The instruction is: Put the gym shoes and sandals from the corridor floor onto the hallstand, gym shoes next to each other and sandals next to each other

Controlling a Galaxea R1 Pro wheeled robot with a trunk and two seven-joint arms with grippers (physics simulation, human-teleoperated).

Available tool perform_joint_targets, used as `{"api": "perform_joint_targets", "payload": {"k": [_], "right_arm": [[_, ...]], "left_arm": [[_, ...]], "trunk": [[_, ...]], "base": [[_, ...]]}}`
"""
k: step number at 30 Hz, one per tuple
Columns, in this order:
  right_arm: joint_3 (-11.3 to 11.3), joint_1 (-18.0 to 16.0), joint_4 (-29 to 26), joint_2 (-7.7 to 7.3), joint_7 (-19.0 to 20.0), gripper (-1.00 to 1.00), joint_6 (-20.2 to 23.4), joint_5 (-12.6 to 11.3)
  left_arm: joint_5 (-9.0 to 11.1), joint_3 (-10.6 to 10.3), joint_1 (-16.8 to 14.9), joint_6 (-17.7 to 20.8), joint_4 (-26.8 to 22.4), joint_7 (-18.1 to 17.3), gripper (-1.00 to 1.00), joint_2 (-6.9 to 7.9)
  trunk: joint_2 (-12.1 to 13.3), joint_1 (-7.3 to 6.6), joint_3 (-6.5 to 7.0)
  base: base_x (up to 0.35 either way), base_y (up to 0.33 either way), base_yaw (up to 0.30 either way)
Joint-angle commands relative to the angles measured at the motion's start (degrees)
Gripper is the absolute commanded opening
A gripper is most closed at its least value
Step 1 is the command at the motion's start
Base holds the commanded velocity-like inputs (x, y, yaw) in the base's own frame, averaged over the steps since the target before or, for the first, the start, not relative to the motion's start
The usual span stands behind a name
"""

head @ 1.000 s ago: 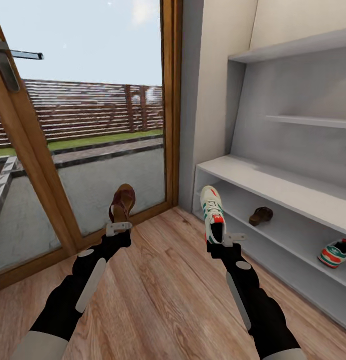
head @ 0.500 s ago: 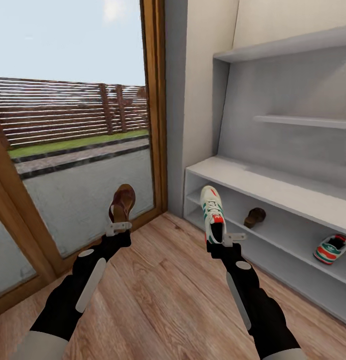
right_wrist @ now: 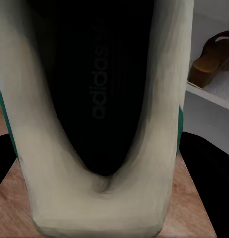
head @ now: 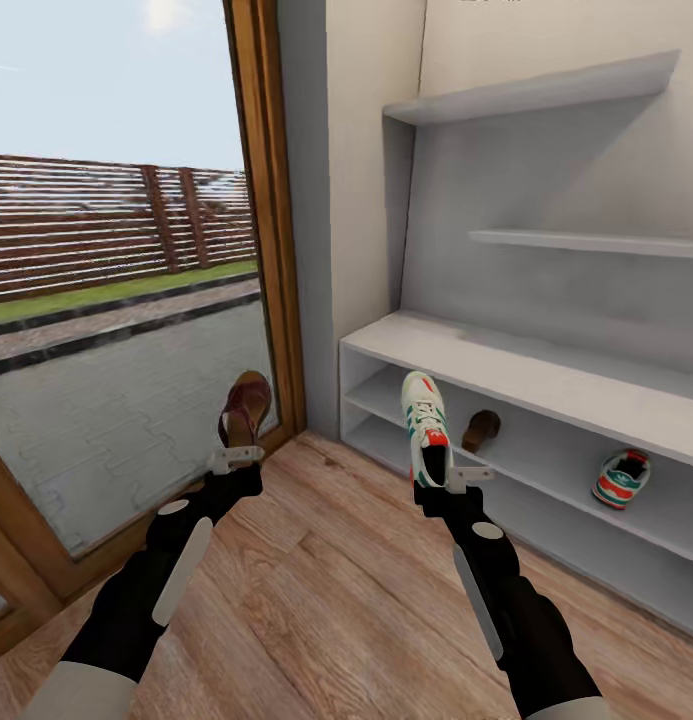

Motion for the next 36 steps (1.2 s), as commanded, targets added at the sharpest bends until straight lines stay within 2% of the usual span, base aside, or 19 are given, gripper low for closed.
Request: {"api": "perform_joint_targets", "payload": {"k": [1,14,36], "right_arm": [[0.10,-0.05,-0.05,0.00,-0.31,-1.00,0.34,0.04],[0.10,-0.05,-0.05,0.00,-0.31,-1.00,0.33,0.04],[0.10,-0.05,-0.05,0.00,-0.31,-1.00,0.34,0.08]], "left_arm": [[0.43,-0.12,-0.02,0.28,-0.11,0.33,-1.00,0.07],[0.43,-0.12,-0.02,0.28,-0.11,0.33,-1.00,0.07],[0.34,-0.12,-0.02,0.28,-0.11,0.34,-1.00,0.07]], "trunk": [[-0.03,-0.01,-0.05],[-0.03,-0.01,-0.05],[-0.03,-0.01,-0.05]], "base": [[0.002,0.001,-0.266],[0.050,0.039,-0.266],[0.183,0.277,-0.266]]}}
